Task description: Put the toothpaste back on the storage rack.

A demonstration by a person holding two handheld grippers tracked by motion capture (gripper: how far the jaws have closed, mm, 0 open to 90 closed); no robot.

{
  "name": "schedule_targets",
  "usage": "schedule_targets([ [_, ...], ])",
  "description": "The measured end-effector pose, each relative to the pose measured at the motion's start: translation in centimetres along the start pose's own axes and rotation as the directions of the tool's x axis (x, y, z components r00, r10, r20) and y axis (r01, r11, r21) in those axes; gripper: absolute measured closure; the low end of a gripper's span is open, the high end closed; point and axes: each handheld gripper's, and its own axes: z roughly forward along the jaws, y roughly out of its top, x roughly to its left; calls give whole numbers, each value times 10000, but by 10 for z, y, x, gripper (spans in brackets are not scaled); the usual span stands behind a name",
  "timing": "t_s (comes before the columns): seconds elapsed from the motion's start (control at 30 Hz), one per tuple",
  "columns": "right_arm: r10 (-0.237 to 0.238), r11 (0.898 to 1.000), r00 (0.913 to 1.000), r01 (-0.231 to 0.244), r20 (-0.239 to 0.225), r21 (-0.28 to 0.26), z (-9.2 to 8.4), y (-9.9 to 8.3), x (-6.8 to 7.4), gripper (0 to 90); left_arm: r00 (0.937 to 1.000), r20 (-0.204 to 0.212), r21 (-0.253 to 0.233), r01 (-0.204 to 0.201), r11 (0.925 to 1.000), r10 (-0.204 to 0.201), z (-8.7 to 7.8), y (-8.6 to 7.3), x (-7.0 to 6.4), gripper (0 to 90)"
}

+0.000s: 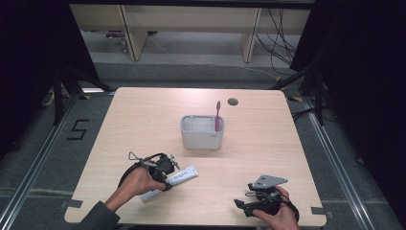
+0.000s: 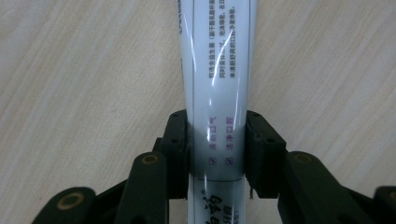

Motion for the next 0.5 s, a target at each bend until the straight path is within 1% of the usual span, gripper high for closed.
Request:
schedule_targets([
  [0.03,-42,9999,10000,42,1,95,-1,0,0,211,10000,-35,36,-85,10000,85,0,0,0,652],
  [0.1,-46,9999,10000,46,7,91,-1,0,-1,211,9998,-108,51,-186,9998,187,0,1,-2,663],
  [0.13,176,9998,9998,-176,12,-93,1,-1,1,211,9997,-146,66,-218,9997,219,-1,1,-3,668],
  [0.17,144,9999,9999,-144,13,-49,0,0,1,211,9997,-146,82,-208,9997,209,-1,1,-3,675],
  [0.2,5,9999,10000,-5,27,-103,1,0,0,211,9996,-130,93,-236,9997,237,-2,1,-3,681],
  [0.23,-106,9999,9999,105,13,69,-1,0,-1,211,9990,-179,102,-408,9991,409,-2,2,-4,685],
  [0.27,142,9999,9999,-142,17,-88,1,0,1,211,9989,-175,66,-431,9991,432,-2,1,-5,691],
  [0.3,146,9999,9999,-146,21,-46,0,0,1,211,9986,-184,19,-489,9988,490,-3,1,-6,695],
  [0.33,-91,9999,10000,91,28,69,-1,0,-2,211,9984,-121,7,-552,9985,552,-3,1,-8,698],
  [0.37,-29,9999,10000,29,43,-106,0,0,-1,211,9982,-48,-35,-605,9982,605,-3,1,-8,701],
  [0.4,87,9999,10000,-87,26,-106,0,0,0,211,9980,-49,-155,-623,9979,622,-3,2,-10,704],
  [0.43,82,9999,10000,-81,32,-110,0,0,0,211,9976,-87,-190,-687,9975,686,-4,2,-10,706],
  [0.47,198,9998,9998,-198,12,-78,0,0,1,211,9975,-134,-243,-691,9973,688,-5,2,-11,709],
  [0.5,-66,10000,10000,66,6,42,-1,0,-1,211,9978,-123,-292,-654,9974,651,-6,2,-11,710],
])
